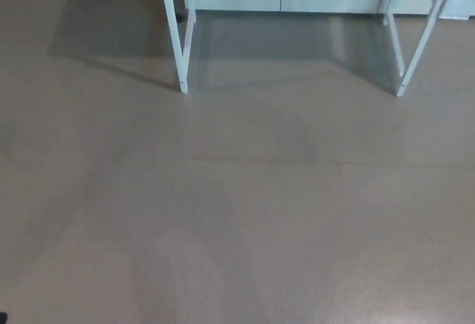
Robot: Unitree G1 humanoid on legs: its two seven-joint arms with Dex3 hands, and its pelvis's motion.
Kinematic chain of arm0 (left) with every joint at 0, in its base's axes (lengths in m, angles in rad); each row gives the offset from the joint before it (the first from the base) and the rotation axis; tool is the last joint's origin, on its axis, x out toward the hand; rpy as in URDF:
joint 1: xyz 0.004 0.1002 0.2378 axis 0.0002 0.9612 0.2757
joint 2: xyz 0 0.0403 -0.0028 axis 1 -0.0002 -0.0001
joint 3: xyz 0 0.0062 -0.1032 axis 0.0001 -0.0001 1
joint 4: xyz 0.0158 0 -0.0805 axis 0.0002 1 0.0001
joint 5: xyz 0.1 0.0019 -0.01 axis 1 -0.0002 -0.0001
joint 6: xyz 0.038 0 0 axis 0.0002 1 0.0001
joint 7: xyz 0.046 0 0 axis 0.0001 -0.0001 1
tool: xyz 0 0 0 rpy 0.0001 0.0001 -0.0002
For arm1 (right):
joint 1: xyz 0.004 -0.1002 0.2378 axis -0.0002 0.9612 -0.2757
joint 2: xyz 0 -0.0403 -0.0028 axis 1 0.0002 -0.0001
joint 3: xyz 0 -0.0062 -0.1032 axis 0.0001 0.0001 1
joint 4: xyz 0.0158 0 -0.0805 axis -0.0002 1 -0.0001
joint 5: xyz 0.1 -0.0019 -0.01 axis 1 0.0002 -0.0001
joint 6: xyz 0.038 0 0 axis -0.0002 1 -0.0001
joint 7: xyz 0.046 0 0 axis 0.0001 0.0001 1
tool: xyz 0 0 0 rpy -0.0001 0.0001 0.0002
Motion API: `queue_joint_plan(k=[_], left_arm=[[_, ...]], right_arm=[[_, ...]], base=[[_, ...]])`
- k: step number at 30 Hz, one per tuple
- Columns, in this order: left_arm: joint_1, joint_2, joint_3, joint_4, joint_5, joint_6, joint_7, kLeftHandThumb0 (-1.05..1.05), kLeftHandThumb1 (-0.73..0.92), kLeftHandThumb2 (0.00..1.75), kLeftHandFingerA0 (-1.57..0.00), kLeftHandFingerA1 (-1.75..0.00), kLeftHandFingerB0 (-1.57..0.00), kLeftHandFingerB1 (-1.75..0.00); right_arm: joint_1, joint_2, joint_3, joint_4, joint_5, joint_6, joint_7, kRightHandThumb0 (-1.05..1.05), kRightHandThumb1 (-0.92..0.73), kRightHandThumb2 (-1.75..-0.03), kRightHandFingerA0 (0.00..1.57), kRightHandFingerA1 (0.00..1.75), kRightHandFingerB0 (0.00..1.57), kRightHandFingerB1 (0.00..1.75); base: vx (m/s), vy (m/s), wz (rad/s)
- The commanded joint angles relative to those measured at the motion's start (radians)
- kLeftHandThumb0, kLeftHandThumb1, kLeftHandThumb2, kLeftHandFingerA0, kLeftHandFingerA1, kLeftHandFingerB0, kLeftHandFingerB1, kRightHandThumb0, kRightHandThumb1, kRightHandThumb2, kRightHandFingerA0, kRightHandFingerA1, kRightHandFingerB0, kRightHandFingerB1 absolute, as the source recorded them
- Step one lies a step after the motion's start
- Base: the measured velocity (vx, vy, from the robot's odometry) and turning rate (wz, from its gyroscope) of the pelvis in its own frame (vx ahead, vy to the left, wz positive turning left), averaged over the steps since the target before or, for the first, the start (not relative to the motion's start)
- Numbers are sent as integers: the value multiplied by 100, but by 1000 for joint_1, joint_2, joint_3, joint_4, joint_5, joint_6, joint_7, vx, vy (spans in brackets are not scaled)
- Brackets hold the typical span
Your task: The robot walks towards a table in front, picks a shampoo with left hand and puts it in a small grey container
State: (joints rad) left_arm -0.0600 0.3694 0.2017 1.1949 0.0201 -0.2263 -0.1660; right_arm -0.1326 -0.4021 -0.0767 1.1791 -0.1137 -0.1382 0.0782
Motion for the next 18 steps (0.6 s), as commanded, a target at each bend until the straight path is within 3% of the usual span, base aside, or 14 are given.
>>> queue_joint_plan(k=[1,7,18], left_arm=[[7,21,-11,-2,2,-20,-4,-34,66,59,-57,-46,-48,-40],[12,23,-21,-4,3,-25,-4,-34,66,59,-59,-47,-49,-40],[18,21,0,3,-29,-25,-31,-28,63,58,-58,-48,-46,-40]], right_arm=[[5,-10,5,11,1,-9,13,-23,-70,-60,63,48,47,41],[2,-10,16,18,-5,-6,10,-23,-70,-61,64,48,48,41],[-8,-6,33,29,-9,3,9,-23,-70,-61,62,46,47,40]], base=[[412,141,-27],[438,172,-32],[401,80,9]])
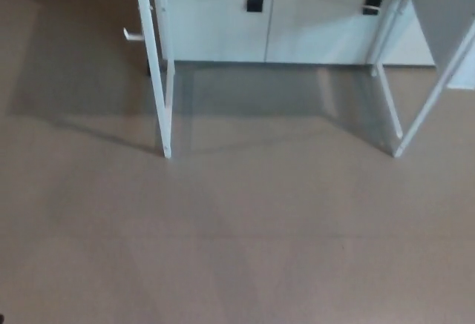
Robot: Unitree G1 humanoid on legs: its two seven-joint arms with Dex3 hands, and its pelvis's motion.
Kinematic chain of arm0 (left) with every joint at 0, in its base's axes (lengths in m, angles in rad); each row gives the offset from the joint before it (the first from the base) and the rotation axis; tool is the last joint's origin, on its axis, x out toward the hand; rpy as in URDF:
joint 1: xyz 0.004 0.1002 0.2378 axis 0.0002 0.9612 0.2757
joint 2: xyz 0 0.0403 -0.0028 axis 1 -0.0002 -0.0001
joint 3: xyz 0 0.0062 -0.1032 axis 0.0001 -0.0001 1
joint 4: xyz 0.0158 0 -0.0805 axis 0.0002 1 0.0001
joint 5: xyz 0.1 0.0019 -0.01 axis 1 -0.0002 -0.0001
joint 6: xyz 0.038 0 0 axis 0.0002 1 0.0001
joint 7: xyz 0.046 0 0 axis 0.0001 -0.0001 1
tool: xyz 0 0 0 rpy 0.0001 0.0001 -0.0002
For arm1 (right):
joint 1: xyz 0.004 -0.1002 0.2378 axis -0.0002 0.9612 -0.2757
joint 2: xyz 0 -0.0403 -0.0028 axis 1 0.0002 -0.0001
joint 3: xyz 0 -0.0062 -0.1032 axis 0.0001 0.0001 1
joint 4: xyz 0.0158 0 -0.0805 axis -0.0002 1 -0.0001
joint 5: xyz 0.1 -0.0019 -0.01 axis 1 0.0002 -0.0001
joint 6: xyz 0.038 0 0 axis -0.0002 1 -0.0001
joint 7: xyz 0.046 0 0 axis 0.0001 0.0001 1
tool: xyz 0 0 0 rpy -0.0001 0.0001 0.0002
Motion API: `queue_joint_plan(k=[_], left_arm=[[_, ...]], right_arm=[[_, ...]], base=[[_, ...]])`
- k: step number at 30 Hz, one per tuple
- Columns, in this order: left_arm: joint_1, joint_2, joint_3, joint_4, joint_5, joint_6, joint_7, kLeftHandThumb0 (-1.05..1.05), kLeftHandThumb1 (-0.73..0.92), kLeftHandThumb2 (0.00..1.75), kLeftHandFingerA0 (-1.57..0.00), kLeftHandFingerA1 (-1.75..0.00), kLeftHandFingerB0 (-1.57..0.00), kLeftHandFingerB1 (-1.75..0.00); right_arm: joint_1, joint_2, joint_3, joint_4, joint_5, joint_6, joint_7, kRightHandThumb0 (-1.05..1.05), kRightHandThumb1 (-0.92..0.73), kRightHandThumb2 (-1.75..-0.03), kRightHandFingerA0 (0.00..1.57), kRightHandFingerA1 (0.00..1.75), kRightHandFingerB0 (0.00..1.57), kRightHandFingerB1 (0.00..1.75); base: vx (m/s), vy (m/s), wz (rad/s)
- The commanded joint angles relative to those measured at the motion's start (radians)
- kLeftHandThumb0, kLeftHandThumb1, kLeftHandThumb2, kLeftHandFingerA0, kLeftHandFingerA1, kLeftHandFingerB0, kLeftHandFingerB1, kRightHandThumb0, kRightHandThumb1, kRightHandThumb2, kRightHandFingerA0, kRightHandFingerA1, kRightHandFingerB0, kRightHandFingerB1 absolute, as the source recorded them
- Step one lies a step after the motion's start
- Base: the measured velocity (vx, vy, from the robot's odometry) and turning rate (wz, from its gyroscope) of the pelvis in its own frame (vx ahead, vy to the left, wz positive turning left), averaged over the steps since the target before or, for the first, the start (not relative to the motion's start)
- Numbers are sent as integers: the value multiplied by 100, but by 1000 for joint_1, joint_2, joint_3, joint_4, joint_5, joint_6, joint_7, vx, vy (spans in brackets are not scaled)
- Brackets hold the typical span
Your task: The robot walks towards a table in front, picks a shampoo with left hand and puts it in a small grey container
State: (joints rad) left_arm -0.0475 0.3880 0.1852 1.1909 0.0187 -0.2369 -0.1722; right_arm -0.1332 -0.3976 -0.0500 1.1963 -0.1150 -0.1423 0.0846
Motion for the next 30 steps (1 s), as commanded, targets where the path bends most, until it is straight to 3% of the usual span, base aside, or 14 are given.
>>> queue_joint_plan(k=[1,8,9,10,13,15,16,22,30], left_arm=[[6,3,18,10,-27,-14,-23,-28,63,58,-58,-48,-46,-40],[13,9,5,-1,-8,-10,-22,-32,64,59,-60,-47,-45,-39],[13,13,0,3,-2,-14,-19,-40,54,76,-56,-56,-42,-48],[13,14,-3,3,2,-16,-17,-33,64,59,-61,-46,-46,-39],[14,15,0,5,-5,-14,-20,-32,63,59,-62,-46,-47,-39],[21,14,4,11,-11,-16,-23,-32,63,59,-62,-46,-47,-39],[25,14,5,10,-12,-21,-24,-39,53,75,-56,-56,-42,-48],[41,12,13,16,-19,-29,-31,-39,53,76,-57,-57,-43,-49],[61,5,30,21,-29,-23,-41,-39,53,75,-57,-58,-37,-47]], right_arm=[[-7,-10,7,13,-6,5,3,-23,-70,-61,62,46,47,40],[-5,-12,11,15,-4,-4,8,-23,-69,-60,63,47,48,41],[-7,-10,10,18,-3,-6,8,-23,-69,-61,61,47,47,41],[-8,-9,9,19,-2,-4,7,-23,-69,-61,61,47,47,41],[-7,-7,10,17,-2,-1,3,-22,-70,-60,63,48,48,41],[-1,-7,14,13,-5,-2,6,-22,-69,-61,64,49,48,41],[1,-7,15,10,-6,-5,7,-23,-69,-60,64,49,48,41],[2,-5,23,19,-9,-7,11,-22,-70,-61,62,48,47,40],[7,-3,41,23,-20,-6,9,-23,-70,-61,67,51,48,41]], base=[[567,-63,49],[588,-30,31],[559,-10,-4],[553,1,-18],[554,30,-29],[579,68,-47],[578,92,-107],[431,150,-31],[357,4,13]])
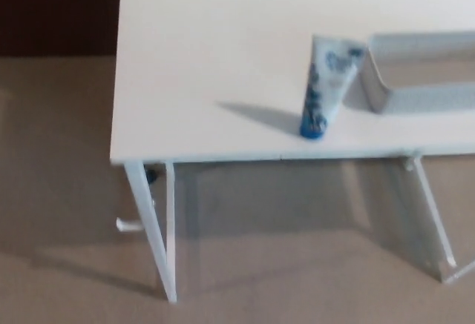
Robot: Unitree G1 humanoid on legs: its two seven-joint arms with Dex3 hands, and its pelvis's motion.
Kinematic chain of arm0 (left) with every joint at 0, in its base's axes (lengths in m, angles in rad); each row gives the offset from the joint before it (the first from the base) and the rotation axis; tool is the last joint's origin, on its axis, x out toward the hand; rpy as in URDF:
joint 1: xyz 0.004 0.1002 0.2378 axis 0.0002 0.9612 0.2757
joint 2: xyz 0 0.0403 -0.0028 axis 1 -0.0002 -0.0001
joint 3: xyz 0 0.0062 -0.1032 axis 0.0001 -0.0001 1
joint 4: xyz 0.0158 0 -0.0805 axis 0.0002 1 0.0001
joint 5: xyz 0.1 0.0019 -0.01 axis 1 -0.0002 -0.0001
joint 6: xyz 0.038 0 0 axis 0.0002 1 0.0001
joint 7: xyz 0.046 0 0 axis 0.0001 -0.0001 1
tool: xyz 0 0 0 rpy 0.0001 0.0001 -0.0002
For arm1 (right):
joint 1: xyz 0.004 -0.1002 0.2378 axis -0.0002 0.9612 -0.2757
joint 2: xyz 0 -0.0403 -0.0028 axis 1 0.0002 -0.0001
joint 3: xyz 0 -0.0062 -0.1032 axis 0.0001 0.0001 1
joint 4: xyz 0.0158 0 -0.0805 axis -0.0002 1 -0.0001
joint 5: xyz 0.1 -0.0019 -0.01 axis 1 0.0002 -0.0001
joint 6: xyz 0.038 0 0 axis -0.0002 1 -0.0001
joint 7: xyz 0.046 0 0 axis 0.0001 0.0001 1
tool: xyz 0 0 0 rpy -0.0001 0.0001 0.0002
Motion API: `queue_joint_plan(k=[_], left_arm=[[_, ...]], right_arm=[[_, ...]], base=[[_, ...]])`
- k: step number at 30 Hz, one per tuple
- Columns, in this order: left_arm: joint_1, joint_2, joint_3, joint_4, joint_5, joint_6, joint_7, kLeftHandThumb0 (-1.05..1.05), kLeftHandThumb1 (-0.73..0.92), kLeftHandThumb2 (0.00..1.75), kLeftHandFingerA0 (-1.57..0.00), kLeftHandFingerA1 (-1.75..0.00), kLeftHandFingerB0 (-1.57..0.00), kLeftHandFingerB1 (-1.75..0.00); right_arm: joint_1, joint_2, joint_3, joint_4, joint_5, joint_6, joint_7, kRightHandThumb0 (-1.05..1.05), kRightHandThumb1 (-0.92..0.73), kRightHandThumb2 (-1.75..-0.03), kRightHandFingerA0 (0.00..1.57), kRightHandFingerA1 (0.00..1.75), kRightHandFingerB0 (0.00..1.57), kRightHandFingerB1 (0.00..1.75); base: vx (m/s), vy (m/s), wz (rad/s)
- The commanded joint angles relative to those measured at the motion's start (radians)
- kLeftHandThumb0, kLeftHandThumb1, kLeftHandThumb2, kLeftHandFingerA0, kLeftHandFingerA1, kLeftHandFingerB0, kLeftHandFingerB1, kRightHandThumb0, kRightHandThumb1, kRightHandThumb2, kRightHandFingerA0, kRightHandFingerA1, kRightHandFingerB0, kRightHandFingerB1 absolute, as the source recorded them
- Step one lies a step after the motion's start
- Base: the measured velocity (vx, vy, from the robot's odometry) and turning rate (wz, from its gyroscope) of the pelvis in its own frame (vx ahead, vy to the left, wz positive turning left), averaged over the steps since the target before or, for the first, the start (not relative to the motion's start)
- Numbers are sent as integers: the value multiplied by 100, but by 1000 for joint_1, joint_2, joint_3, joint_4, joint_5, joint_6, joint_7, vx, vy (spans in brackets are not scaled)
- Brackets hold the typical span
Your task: The robot walks towards a table in front, picks a shampoo with left hand and puts it in a small grey container
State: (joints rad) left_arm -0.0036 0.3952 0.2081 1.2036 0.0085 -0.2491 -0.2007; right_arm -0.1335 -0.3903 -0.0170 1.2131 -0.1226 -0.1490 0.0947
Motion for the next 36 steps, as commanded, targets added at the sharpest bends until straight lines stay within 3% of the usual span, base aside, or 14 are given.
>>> queue_joint_plan(k=[1,2,3,5,6,8,9,18,36], left_arm=[[21,-2,8,10,-18,-12,-13,-39,53,75,-57,-58,-37,-47],[24,-5,12,12,-24,-3,-21,-33,65,60,-58,-48,-38,-37],[28,-6,13,13,-24,-4,-22,-32,64,59,-59,-47,-37,-36],[41,-6,8,15,-19,-21,-33,-33,64,59,-57,-48,-35,-36],[42,-5,5,16,-17,-22,-34,-42,52,77,-50,-57,-28,-45],[46,1,-4,21,-9,-20,-37,-44,51,77,-50,-57,-28,-45],[45,0,-2,22,-14,-15,-42,-35,63,59,-54,-47,-31,-35],[42,6,-17,42,-7,-22,-46,-43,63,59,-50,-46,-29,-34],[46,11,-36,51,-2,-29,-29,-44,64,59,-48,-45,-29,-34]], right_arm=[[9,-10,12,7,-15,0,-2,-23,-70,-61,67,51,48,41],[13,-9,16,8,-18,-1,-3,-22,-71,-61,66,50,47,41],[15,-9,18,9,-19,-2,-3,-22,-72,-61,67,50,47,41],[19,-10,22,13,-21,3,3,-23,-72,-61,66,50,47,40],[19,-10,23,13,-22,3,4,-23,-72,-61,65,49,47,40],[22,-8,26,15,-24,2,7,-24,-72,-61,65,49,47,40],[23,-9,27,13,-24,0,7,-25,-71,-60,68,50,48,40],[28,-7,31,13,-29,-8,10,-24,-70,-60,70,52,48,41],[35,-5,32,15,-27,-15,20,-24,-70,-60,65,51,46,41]], base=[[377,-72,55],[521,41,-120],[496,32,43],[484,60,45],[466,54,12],[445,70,5],[431,89,-14],[350,196,-24],[-2,-4,-2]])
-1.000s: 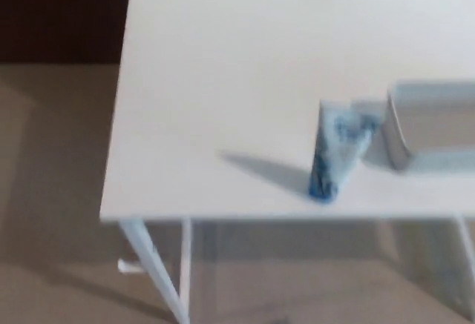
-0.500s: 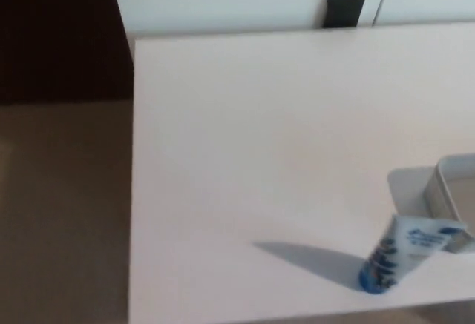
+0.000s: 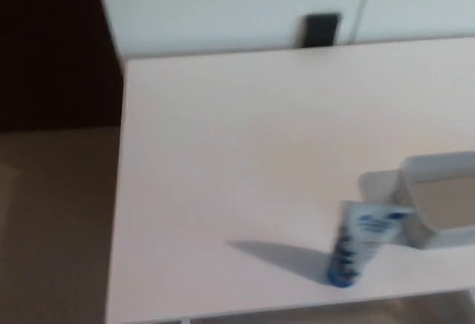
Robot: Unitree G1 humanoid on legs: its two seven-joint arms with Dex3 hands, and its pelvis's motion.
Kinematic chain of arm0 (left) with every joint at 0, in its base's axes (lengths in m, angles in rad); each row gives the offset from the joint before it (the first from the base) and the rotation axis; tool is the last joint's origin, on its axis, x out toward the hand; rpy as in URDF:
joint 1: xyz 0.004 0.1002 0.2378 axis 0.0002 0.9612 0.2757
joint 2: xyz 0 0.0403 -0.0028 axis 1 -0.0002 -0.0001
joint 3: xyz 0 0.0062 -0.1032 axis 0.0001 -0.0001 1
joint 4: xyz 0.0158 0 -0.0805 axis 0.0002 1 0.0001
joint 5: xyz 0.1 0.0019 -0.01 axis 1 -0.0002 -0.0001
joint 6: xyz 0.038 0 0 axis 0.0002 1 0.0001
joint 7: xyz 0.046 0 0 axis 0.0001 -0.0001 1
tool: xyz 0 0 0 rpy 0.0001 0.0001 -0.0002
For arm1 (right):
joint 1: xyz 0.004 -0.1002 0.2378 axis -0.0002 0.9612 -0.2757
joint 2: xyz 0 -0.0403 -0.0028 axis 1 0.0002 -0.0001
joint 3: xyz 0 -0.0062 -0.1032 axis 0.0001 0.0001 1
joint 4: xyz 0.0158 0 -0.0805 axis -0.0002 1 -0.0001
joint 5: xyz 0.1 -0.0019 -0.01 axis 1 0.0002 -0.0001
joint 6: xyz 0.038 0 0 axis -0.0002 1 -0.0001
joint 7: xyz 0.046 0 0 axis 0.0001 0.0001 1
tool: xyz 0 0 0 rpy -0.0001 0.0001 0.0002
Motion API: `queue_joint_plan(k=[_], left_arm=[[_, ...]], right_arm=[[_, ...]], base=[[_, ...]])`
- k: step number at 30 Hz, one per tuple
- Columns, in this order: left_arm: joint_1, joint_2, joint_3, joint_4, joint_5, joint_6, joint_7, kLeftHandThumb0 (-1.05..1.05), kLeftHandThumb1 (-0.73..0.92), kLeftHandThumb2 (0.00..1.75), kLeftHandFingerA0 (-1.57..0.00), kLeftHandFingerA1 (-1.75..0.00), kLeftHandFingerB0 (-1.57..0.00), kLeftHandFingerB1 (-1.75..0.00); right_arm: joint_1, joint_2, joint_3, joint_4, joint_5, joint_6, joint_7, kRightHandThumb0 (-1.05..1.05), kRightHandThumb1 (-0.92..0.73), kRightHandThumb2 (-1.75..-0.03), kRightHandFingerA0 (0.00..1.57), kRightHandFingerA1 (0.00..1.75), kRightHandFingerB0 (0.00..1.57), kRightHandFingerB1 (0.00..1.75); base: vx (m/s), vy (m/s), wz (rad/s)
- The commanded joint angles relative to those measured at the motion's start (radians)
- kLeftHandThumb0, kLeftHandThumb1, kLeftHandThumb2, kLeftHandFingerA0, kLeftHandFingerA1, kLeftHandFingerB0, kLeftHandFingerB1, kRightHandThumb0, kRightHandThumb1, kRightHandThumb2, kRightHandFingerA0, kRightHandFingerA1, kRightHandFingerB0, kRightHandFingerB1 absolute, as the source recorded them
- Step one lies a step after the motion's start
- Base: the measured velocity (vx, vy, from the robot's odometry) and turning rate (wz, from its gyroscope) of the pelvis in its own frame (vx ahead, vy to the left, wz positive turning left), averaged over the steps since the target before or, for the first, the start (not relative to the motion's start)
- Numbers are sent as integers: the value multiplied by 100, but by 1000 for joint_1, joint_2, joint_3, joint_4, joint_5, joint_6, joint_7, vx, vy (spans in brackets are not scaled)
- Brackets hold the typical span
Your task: The robot walks towards a table in front, picks a shampoo with left hand and puts it in a small grey container
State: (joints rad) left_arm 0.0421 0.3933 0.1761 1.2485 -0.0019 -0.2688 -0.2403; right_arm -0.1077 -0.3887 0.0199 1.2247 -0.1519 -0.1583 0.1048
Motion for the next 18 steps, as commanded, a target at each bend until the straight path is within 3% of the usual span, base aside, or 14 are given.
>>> queue_joint_plan(k=[1,11,18], left_arm=[[2,14,-4,4,7,-13,13,-42,64,59,-52,-47,-29,-34],[11,12,6,4,-7,-11,-6,-43,65,60,-47,-45,-26,-33],[19,4,21,-9,-17,-33,6,-44,63,59,-54,-46,-26,-33]], right_arm=[[5,-4,-3,5,0,2,5,-25,-69,-60,67,51,47,40],[9,-4,4,12,-6,-6,7,-26,-70,-60,67,51,47,40],[7,-3,6,11,-7,1,3,-25,-70,-60,67,51,47,40]], base=[[-41,-162,-9],[19,-9,-1],[33,78,18]])
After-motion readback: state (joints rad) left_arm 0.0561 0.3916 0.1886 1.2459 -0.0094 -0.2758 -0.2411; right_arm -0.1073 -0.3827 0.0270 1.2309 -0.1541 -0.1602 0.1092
